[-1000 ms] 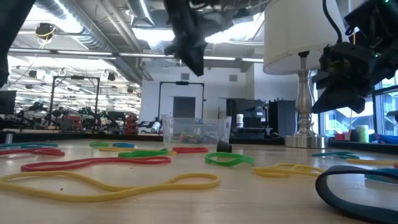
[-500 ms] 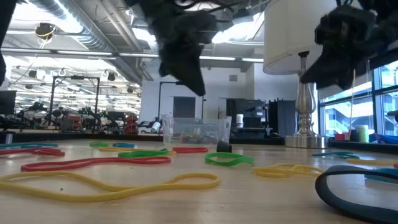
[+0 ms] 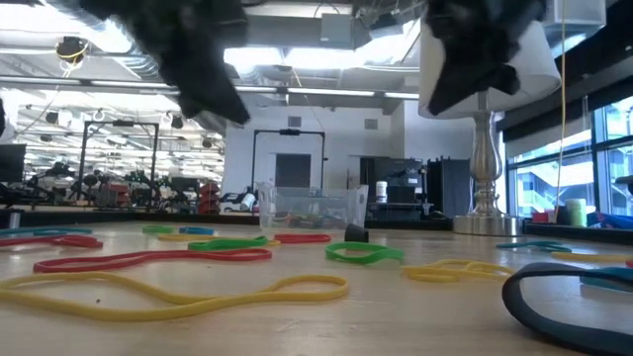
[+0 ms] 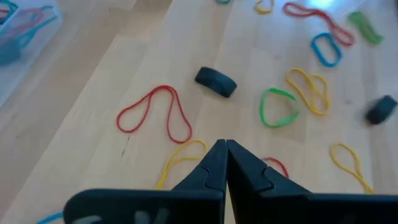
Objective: Pick and place rubber bands into bin
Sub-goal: Put the black rubber band into the transparent bin
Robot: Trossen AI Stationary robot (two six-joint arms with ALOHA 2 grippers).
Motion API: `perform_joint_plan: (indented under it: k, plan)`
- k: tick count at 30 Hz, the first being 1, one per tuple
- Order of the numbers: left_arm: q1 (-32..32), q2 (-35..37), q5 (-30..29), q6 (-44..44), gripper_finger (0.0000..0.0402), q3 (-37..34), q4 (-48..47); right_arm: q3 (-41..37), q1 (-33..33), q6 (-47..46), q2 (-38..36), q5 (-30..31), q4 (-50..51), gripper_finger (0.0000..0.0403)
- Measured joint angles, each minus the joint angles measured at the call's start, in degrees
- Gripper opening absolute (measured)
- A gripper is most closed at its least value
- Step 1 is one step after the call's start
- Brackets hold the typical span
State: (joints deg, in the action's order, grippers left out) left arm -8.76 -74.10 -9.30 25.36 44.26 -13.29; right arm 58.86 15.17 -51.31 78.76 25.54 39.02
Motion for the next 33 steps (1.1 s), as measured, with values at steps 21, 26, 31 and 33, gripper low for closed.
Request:
perform_joint_plan:
  k: [21, 26, 31, 33]
  plan:
    - [-2.9, 15.3, 4.8, -3.6, 0.0002, -10.4, -0.3, 34.8, -2.9, -17.0, 39.2, -5.9, 17.5, 0.0097]
    - [-4.1, 15.2, 4.9, -4.6, 0.0002, -10.4, -0.7, 34.7, -4.8, -22.6, 42.2, -9.7, 17.5, 0.0152]
    - [-4.8, 15.2, 4.9, -5.1, 0.0002, -10.4, -0.8, 34.6, -5.5, -26.2, 45.2, -10.7, 16.0, 0.02]
    - [-5.0, 15.2, 4.9, -5.1, 0.0002, -10.4, -0.8, 34.6, -5.6, -26.2, 46.1, -11.1, 15.2, 0.0214]
